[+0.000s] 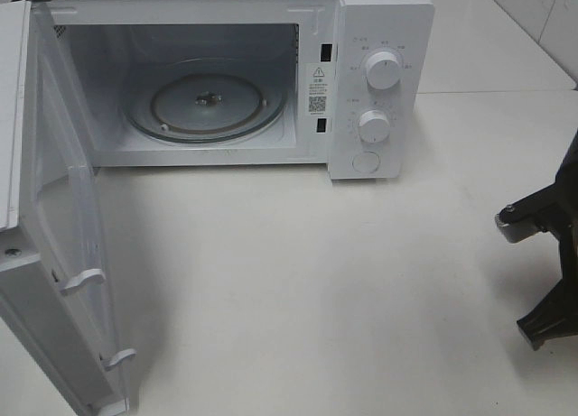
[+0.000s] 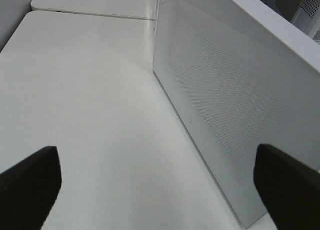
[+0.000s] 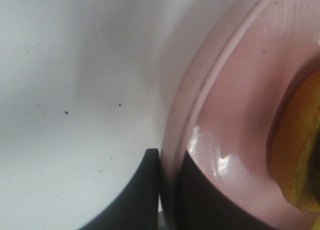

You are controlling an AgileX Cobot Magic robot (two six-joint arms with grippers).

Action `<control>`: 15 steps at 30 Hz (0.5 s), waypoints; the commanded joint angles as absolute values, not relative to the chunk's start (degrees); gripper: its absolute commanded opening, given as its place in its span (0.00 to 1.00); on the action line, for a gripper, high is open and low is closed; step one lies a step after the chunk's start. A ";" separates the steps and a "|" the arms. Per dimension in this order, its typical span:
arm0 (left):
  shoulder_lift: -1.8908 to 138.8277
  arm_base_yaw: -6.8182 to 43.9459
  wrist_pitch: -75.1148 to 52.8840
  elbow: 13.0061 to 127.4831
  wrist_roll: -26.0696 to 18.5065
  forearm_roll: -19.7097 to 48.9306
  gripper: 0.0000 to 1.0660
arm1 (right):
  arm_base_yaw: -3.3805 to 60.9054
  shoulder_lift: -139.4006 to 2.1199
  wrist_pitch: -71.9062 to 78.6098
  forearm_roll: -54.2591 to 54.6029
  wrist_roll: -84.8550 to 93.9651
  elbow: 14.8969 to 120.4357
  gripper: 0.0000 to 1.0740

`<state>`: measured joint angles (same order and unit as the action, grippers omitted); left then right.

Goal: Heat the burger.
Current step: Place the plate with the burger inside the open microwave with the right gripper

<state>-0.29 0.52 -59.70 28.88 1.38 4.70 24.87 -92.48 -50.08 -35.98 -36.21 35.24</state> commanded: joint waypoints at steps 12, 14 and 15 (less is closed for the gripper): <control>-1.49 0.46 -59.19 28.82 1.43 4.64 0.94 | 35.41 -91.10 -55.98 -35.41 -35.75 35.24 0.00; -1.49 0.46 -59.19 28.82 1.43 4.64 0.94 | 35.98 -90.58 -56.21 -35.35 -35.64 35.24 0.00; -1.49 0.46 -59.19 28.82 1.43 4.64 0.94 | 37.36 -89.44 -57.07 -35.35 -35.52 35.12 0.00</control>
<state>-0.29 0.52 -59.70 28.88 1.38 4.70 35.75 -91.21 -52.71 -33.17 -35.87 35.18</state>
